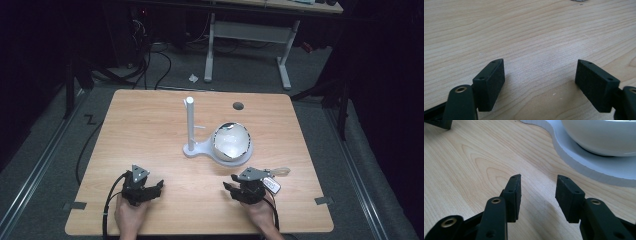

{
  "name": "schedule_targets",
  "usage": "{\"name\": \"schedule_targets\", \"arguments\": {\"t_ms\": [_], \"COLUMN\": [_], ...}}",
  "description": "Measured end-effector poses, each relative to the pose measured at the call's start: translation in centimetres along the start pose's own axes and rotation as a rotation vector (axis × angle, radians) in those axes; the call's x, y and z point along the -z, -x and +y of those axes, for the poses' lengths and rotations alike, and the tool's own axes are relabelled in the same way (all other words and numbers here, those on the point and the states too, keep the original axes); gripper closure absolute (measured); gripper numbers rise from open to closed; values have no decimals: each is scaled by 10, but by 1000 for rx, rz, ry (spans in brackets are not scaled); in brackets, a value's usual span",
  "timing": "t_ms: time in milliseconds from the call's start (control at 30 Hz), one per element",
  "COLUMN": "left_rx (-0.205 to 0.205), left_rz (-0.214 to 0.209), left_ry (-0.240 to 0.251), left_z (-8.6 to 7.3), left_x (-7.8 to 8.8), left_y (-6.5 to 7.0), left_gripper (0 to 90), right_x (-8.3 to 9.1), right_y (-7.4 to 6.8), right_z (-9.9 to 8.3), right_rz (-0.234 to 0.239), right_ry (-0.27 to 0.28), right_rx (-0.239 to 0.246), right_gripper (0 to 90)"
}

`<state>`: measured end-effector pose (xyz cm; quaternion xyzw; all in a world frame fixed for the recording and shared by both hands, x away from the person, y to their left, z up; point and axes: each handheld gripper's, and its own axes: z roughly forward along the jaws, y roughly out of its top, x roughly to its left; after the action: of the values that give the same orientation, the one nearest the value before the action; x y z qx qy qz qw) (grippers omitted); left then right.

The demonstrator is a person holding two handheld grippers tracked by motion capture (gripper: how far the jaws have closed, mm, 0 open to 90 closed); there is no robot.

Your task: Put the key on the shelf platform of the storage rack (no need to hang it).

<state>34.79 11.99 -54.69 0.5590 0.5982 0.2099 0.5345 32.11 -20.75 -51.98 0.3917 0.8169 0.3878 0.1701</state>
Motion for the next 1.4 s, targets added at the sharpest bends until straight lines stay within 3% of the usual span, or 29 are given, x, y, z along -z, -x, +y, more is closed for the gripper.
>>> {"name": "schedule_targets", "arguments": {"t_ms": [467,600,867,1067,1400], "left_rx": [-3,-3,-6,-6,-6], "left_rz": [0,1,2,2,4], "left_ry": [-1,-2,-2,-2,1], "left_z": [0,0,0,0,-1], "left_x": [0,0,0,0,0], "left_y": [0,0,0,1,1], "left_gripper": [243,244,245,245,246], "right_x": [30,40,62,77,91], "right_y": [25,37,64,83,114], "right_z": [-1,-4,-8,-8,-24], "right_rz": [-20,-46,-103,-154,-186], "right_ry": [27,26,48,55,6], "right_rx": [-37,-33,-78,-58,-119], "right_gripper": [610,611,622,647,655]}}
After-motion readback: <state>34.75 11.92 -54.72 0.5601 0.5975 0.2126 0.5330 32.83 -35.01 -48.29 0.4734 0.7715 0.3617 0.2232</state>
